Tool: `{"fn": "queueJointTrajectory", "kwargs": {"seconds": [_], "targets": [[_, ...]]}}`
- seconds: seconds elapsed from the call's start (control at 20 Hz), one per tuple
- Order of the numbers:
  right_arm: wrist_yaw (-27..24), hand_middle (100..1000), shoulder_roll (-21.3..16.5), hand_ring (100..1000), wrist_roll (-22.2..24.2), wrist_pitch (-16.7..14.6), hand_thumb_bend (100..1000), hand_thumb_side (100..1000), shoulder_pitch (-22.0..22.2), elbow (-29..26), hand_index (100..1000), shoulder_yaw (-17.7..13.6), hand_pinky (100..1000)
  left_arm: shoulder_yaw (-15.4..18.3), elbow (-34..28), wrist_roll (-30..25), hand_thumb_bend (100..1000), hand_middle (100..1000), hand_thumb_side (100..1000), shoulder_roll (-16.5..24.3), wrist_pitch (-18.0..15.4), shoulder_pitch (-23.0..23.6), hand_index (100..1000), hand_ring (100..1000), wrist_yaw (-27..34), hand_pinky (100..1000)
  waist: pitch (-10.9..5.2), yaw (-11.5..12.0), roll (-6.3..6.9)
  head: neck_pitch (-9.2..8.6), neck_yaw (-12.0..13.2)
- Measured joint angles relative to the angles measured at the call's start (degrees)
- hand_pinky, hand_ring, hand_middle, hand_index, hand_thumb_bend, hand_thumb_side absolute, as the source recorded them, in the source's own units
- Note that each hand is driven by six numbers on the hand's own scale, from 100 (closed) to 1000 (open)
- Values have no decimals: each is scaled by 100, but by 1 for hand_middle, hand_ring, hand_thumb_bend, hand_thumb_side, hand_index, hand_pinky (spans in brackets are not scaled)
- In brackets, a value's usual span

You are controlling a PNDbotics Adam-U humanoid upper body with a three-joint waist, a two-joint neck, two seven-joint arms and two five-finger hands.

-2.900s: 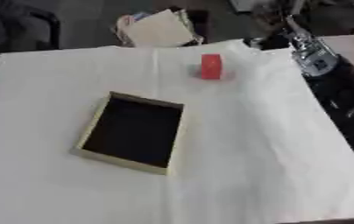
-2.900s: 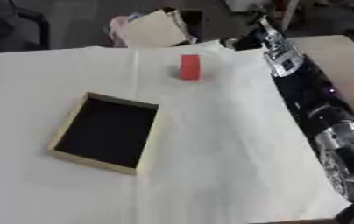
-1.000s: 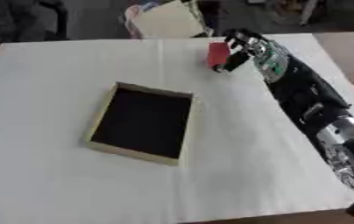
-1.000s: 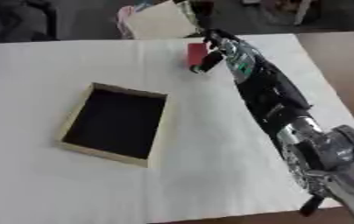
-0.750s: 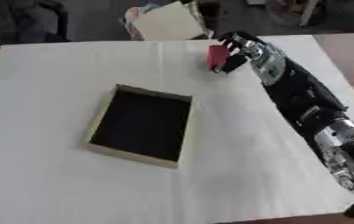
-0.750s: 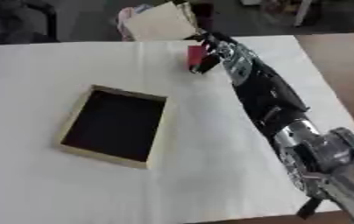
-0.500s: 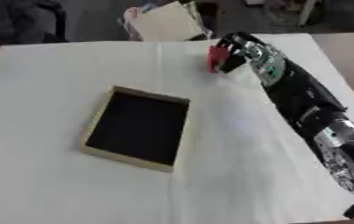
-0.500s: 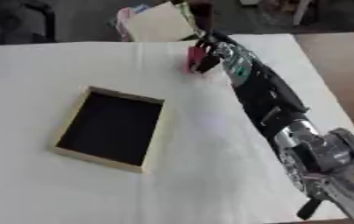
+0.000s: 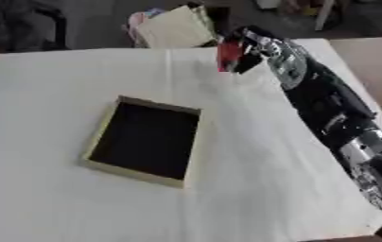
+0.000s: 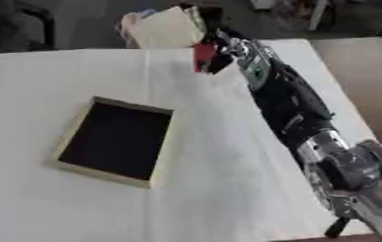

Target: Pick up objects on the table and place them in the box.

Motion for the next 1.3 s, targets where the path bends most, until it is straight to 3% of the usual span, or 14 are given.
{"fn": "queueJointTrajectory", "kwargs": {"seconds": [0.05,0.1,0.15,0.6,1.0,1.2,1.25,1.3], "targets": [[-19,372,32,651,108,-86,100,100,18,-171,729,104,597,0,0,0,215,673,434,0,0,3,809,664,0,804,-4,-8,0,3,2],[-63,372,75,652,221,-172,184,100,49,-345,732,218,600,0,0,0,215,673,434,0,0,7,809,664,0,804,-5,-19,1,5,2],[-123,375,123,654,343,-256,100,100,85,-513,735,341,602,0,0,0,215,673,434,0,0,12,809,664,0,804,-6,-27,3,6,2],[-777,383,735,650,1342,-695,100,100,340,-1668,747,1416,592,-1,0,-1,215,672,434,0,2,30,809,664,0,804,-22,-50,40,49,-39],[-1111,437,1070,668,1785,-774,100,100,580,-2021,778,1909,603,-2,0,-11,214,672,435,0,12,36,809,664,0,805,-23,-90,36,52,-71],[-983,541,1197,700,1873,-847,148,100,708,-2009,833,2008,625,-2,0,-15,214,672,435,-10,16,36,809,664,0,805,-23,-94,36,52,-72],[-920,653,1227,739,1869,-877,217,100,732,-1987,890,2022,644,-2,0,-15,215,672,435,-20,17,36,809,664,0,805,-23,-95,37,52,-72],[-844,693,1258,749,1859,-907,237,100,759,-1958,907,2025,649,-2,0,-16,215,672,435,-26,17,36,809,664,0,805,-23,-95,37,52,-72]]}}
